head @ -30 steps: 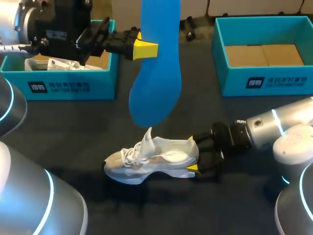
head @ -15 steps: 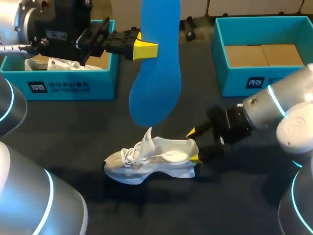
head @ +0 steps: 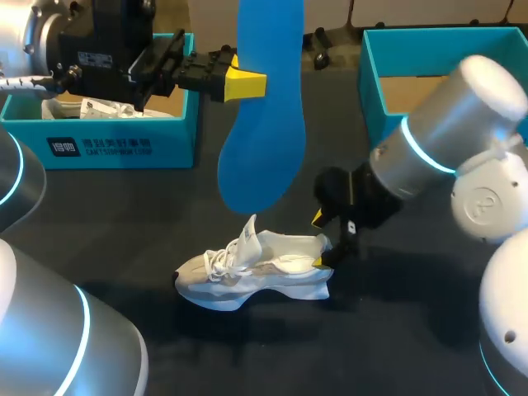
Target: Take the shoe out of the shoebox, open the shoe tongue, remove and reinsert the insole, then place the shoe into the shoebox
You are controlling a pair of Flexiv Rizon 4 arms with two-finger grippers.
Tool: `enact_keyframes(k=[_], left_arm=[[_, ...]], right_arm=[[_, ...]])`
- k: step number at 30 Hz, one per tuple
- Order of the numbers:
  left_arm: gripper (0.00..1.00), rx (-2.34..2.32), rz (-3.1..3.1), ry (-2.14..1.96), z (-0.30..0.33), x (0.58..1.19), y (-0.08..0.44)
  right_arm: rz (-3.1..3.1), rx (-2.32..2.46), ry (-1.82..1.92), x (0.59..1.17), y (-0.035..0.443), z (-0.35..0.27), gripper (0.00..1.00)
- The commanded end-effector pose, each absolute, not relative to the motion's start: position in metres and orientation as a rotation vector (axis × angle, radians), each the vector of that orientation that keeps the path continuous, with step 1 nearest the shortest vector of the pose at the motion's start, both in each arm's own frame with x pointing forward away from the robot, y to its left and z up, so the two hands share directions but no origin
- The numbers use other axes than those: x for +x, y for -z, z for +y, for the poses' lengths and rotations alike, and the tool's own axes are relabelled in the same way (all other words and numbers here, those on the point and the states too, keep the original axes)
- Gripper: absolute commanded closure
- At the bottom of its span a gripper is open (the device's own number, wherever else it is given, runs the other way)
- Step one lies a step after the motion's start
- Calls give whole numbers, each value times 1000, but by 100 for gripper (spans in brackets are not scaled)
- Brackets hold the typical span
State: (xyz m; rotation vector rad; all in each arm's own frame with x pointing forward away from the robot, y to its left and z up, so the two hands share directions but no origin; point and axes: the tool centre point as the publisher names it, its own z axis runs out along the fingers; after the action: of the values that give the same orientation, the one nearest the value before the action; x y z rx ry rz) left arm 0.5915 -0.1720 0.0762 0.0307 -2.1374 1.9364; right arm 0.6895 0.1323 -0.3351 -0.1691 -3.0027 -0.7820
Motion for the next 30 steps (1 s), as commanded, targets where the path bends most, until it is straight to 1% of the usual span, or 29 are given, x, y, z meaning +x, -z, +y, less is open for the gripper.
enact_keyframes(k=[1,12,24,30], left_arm=[[100,26,-2140,-1930,-173,593,-77],[100,26,-2140,-1930,-173,593,-77],[100,26,-2140,-1930,-173,593,-77],[100,26,-2140,-1930,-173,593,-77]], right_arm=[[-3054,-125,110,699,338,144,0],[-3048,-19,-8,708,338,148,0],[-3064,-9,-32,702,334,147,0],[-3083,11,-33,712,326,160,0]])
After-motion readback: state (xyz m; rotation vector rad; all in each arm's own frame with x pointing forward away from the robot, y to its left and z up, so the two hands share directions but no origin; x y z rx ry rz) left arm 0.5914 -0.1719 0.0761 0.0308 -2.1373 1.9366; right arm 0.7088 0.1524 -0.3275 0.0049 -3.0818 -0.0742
